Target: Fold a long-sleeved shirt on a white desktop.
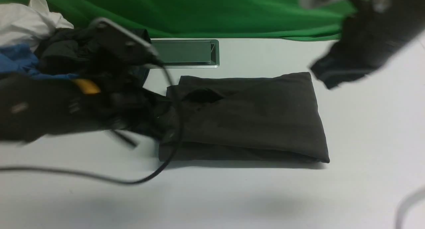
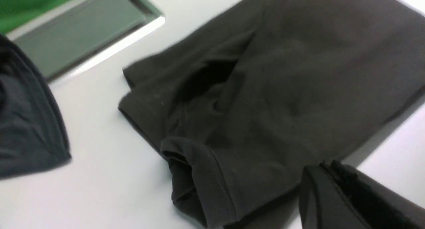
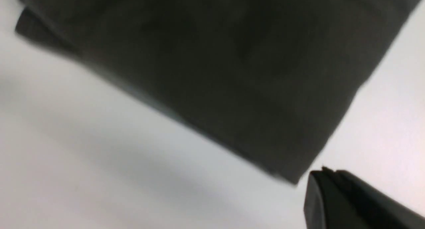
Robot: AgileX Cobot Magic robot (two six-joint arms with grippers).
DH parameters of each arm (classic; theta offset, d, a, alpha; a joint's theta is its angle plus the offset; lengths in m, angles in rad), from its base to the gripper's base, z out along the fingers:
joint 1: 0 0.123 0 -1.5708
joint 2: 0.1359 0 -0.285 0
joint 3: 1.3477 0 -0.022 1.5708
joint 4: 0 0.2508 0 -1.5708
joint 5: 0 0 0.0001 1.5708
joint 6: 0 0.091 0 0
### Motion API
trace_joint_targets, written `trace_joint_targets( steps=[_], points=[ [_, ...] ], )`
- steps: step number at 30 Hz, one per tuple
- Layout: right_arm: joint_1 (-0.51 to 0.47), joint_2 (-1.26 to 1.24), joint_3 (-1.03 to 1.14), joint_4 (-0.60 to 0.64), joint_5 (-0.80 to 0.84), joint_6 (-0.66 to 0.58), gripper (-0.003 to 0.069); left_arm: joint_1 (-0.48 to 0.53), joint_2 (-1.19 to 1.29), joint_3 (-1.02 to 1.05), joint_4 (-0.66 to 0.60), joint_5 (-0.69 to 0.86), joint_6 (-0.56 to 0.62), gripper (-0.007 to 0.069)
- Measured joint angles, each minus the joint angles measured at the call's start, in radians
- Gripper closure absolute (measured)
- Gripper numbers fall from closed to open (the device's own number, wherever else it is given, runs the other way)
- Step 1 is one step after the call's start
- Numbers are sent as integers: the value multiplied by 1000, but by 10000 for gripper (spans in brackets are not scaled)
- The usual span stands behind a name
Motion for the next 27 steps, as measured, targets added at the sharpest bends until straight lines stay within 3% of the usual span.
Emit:
trace_joint_targets(
  steps=[8,16,21,27],
  points=[
    [1,-426,291,0,-43,144,631,0,380,-154,62,-16,-7,606],
    [1,-674,366,0,23,198,631,0,441,-154,317,52,-254,606],
    [1,-780,367,0,23,214,627,0,332,-147,349,137,-281,606],
    [1,-910,411,0,23,239,620,-26,-165,-49,285,91,-276,606]
  ],
)
